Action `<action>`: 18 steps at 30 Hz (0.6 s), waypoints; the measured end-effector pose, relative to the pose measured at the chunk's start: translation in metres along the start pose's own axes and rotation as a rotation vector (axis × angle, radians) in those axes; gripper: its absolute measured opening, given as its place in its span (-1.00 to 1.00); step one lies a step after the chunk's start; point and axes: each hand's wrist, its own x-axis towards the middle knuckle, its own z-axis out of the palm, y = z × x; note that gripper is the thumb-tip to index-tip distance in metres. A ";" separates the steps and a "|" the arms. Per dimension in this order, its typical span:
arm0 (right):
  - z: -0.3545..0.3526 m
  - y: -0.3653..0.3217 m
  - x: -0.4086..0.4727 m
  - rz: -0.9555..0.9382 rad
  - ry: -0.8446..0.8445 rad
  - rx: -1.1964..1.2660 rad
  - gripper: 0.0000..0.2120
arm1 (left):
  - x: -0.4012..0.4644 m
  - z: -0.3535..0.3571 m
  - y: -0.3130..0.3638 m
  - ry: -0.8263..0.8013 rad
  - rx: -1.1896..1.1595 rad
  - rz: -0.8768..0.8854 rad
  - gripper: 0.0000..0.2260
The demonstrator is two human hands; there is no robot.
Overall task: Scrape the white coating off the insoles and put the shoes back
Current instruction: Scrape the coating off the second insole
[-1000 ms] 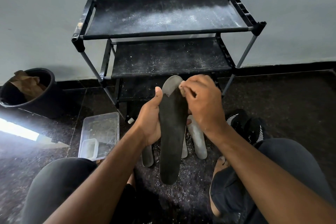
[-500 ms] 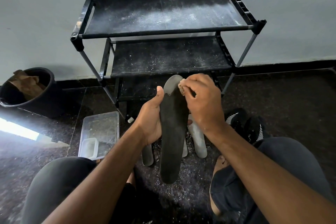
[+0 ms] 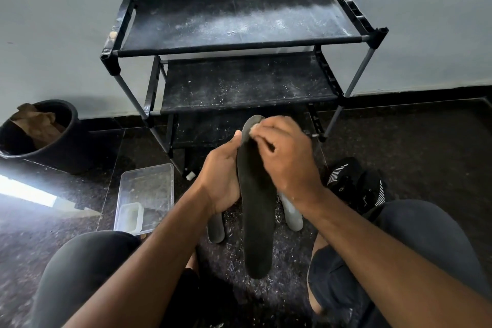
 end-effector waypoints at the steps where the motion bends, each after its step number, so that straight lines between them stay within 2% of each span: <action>1: 0.005 -0.004 -0.006 -0.028 -0.035 0.012 -0.89 | 0.001 -0.001 0.001 0.014 -0.006 0.012 -0.51; 5: 0.008 -0.006 -0.007 -0.051 -0.112 0.047 -0.90 | 0.001 -0.004 0.002 0.032 0.005 0.050 -0.55; 9: -0.003 0.003 0.009 0.069 0.000 0.039 -0.94 | 0.000 0.000 0.000 0.013 0.017 0.045 -0.55; 11: -0.001 -0.001 0.005 0.040 0.000 0.031 -0.92 | 0.001 0.001 0.000 0.023 0.012 0.041 -0.56; 15: 0.010 -0.015 -0.014 -0.057 -0.125 0.060 -0.88 | 0.004 -0.007 0.002 0.058 0.018 0.000 -0.52; 18: 0.006 -0.007 -0.003 -0.027 -0.080 0.048 -0.92 | 0.004 -0.006 -0.001 0.034 -0.013 0.005 -0.57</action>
